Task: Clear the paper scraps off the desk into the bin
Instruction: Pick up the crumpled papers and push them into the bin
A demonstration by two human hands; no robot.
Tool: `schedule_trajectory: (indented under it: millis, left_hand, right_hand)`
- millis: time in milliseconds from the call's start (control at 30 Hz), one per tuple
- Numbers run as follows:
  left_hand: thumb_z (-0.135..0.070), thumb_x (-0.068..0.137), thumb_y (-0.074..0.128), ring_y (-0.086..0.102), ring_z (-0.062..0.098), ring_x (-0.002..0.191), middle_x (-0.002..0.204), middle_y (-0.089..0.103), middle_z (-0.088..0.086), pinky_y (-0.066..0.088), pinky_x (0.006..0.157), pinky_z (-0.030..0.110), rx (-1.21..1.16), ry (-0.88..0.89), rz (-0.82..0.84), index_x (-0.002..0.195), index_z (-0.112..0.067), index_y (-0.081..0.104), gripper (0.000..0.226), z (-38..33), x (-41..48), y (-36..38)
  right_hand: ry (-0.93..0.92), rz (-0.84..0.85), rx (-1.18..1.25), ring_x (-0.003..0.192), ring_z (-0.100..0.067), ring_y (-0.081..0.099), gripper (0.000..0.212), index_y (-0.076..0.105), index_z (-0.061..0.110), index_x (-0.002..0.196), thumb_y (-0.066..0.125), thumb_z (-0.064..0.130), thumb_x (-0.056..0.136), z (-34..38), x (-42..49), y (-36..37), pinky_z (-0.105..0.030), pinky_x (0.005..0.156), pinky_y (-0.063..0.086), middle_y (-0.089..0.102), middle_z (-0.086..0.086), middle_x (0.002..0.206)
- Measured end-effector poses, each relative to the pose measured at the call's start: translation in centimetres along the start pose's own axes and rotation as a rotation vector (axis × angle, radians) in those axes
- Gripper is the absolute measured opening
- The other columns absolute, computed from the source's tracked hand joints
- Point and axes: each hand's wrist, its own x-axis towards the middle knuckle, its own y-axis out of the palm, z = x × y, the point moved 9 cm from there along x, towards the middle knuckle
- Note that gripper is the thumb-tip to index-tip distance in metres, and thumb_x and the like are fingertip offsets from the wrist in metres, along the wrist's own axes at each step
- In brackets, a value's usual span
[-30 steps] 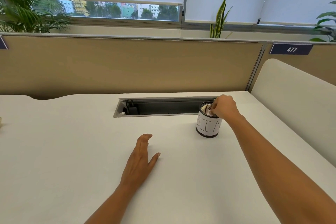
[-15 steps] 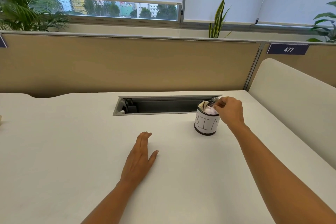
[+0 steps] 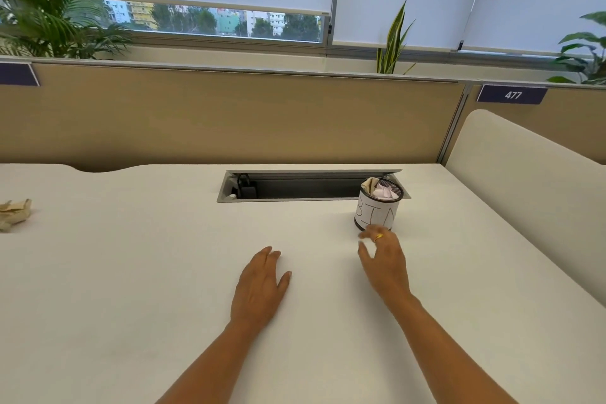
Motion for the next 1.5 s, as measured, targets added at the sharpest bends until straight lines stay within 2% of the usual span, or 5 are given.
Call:
schedule_trajectory:
  millis: [167, 267, 567, 1000, 1500]
  left_hand:
    - [-0.046, 0.095, 0.03, 0.013, 0.015, 0.144, 0.156, 0.018, -0.001, 0.01, 0.118, 0.03, 0.098, -0.03, 0.058, 0.142, -0.022, 0.026, 0.053, 0.8, -2.2, -0.1]
    - [-0.051, 0.093, 0.029, 0.009, 0.014, 0.144, 0.157, 0.013, 0.0, 0.006, 0.118, 0.032, 0.13, -0.046, 0.074, 0.143, -0.023, 0.022, 0.058, 1.9, -3.7, -0.8]
    - [-0.056, 0.091, 0.031, 0.006, 0.014, 0.145, 0.157, 0.011, -0.001, 0.005, 0.118, 0.038, 0.187, -0.221, 0.046, 0.143, -0.026, 0.021, 0.061, 12.4, -8.3, -7.9]
    - [-0.054, 0.092, 0.033, 0.014, 0.017, 0.143, 0.155, 0.017, 0.003, 0.014, 0.117, 0.043, 0.266, -0.44, -0.014, 0.143, -0.023, 0.023, 0.06, 32.0, -11.1, -20.6]
    - [-0.053, 0.09, 0.037, 0.019, 0.019, 0.142, 0.152, 0.027, 0.003, 0.015, 0.116, 0.043, 0.268, -0.44, -0.112, 0.14, -0.022, 0.03, 0.059, 46.4, -6.5, -27.4]
  right_hand:
    - [0.027, 0.261, -0.15, 0.139, -0.013, 0.029, 0.034, 0.052, 0.02, 0.127, 0.048, 0.029, 0.095, 0.8, -4.9, 5.8, -0.038, 0.118, 0.017, 0.036, 0.001, 0.149]
    - [0.046, 0.366, -0.25, 0.146, -0.013, 0.013, 0.048, 0.038, 0.024, 0.14, 0.037, 0.044, 0.097, 2.5, -6.7, 8.1, -0.047, 0.119, 0.003, 0.022, 0.003, 0.156]
    - [-0.09, 0.605, -0.262, 0.148, -0.014, -0.003, 0.069, 0.023, 0.027, 0.146, 0.034, 0.063, 0.089, 12.6, -11.7, 15.4, -0.056, 0.116, -0.005, 0.006, 0.005, 0.16]
    - [-0.307, 0.795, -0.294, 0.148, -0.017, -0.002, 0.066, 0.019, 0.025, 0.147, 0.038, 0.055, 0.091, 29.1, -15.2, 28.5, -0.056, 0.116, -0.001, 0.002, 0.002, 0.16]
    - [-0.498, 0.855, -0.377, 0.145, -0.028, 0.009, 0.066, 0.015, 0.027, 0.148, 0.052, 0.027, 0.093, 45.6, -9.6, 41.5, -0.05, 0.114, 0.027, 0.004, -0.007, 0.159]
